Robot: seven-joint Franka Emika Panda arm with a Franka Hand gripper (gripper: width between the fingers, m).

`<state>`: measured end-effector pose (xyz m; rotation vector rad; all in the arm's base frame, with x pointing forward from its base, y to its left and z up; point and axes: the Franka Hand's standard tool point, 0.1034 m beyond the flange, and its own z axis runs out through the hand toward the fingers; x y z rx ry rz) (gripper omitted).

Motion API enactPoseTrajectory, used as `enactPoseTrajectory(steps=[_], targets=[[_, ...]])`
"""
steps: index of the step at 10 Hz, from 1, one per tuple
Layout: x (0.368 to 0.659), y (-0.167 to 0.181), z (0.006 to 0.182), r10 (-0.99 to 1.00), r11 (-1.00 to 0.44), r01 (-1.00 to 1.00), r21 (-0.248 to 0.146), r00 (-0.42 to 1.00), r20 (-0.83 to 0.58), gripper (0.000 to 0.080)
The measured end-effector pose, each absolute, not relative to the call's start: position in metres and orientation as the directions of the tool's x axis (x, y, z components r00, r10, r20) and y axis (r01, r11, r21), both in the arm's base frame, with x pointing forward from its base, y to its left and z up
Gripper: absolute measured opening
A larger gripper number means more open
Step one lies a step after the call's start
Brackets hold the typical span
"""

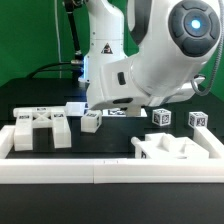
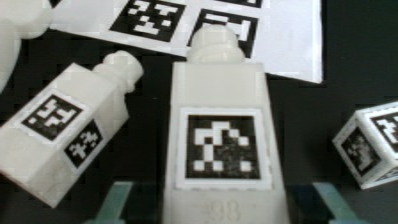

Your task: Assemble chair

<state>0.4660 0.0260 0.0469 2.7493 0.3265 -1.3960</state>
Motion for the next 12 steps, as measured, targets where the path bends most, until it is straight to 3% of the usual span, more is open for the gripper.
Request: enactPoseTrajectory(steps=[4, 8, 12], targets=[[0.481, 0.029, 0.051, 0.179, -0.976, 0.21, -0.054, 0.637, -0.749, 0.0295], [0.513, 0.033, 0.1, 0.194, -0.975, 0.22, -0.037, 0.757, -0.624, 0.0295], [0.528, 0.032, 0.101, 0.222, -0.972, 0.235, -0.008, 0.904, -0.365, 0.0295]])
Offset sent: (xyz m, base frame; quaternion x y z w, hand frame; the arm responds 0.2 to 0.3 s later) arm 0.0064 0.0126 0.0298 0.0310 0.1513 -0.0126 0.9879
